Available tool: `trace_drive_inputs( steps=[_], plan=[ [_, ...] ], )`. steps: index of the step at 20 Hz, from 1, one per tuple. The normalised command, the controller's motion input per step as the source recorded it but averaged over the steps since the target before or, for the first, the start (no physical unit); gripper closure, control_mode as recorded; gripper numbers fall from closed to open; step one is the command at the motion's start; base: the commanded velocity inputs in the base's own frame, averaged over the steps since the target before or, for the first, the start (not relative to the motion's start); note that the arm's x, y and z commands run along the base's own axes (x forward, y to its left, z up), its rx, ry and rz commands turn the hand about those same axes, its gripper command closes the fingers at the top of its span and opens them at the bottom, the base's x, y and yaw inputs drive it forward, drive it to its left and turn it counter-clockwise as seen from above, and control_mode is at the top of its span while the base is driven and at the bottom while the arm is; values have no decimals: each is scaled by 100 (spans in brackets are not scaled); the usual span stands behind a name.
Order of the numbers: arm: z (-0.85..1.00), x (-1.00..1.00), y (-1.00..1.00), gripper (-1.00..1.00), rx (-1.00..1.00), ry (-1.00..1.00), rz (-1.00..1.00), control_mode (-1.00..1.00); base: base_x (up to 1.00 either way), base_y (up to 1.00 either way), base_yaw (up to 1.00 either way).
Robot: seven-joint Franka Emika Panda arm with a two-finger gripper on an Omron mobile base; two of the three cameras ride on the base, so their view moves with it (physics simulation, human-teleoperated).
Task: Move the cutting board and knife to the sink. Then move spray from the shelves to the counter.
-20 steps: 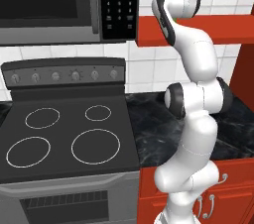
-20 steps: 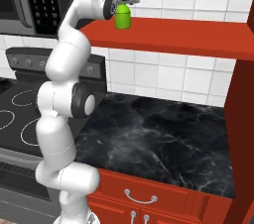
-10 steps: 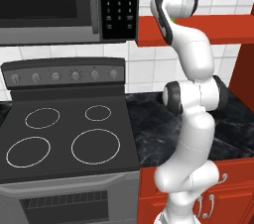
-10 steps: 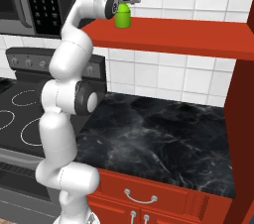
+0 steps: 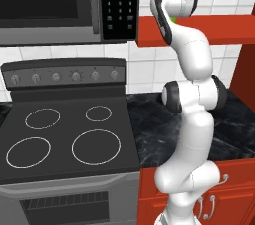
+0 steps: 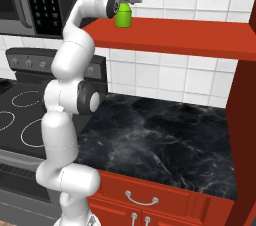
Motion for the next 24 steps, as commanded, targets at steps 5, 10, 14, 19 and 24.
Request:
trace_drive_inputs(
  steps=[5, 10, 14, 19, 24],
  plan=[
    [0, 0, -7, 100, 5, 0, 0, -100, 0, 0, 0],
    [0, -1, -5, 100, 7, 2, 0, -100, 0, 0, 0],
    [3, -22, -6, 100, 11, 0, 0, -100, 0, 0, 0],
    [7, -54, -6, 100, 8, -7, 0, -100, 0, 0, 0],
    [2, -68, -3, 100, 3, -14, 0, -100, 0, 0, 0]
  ],
)
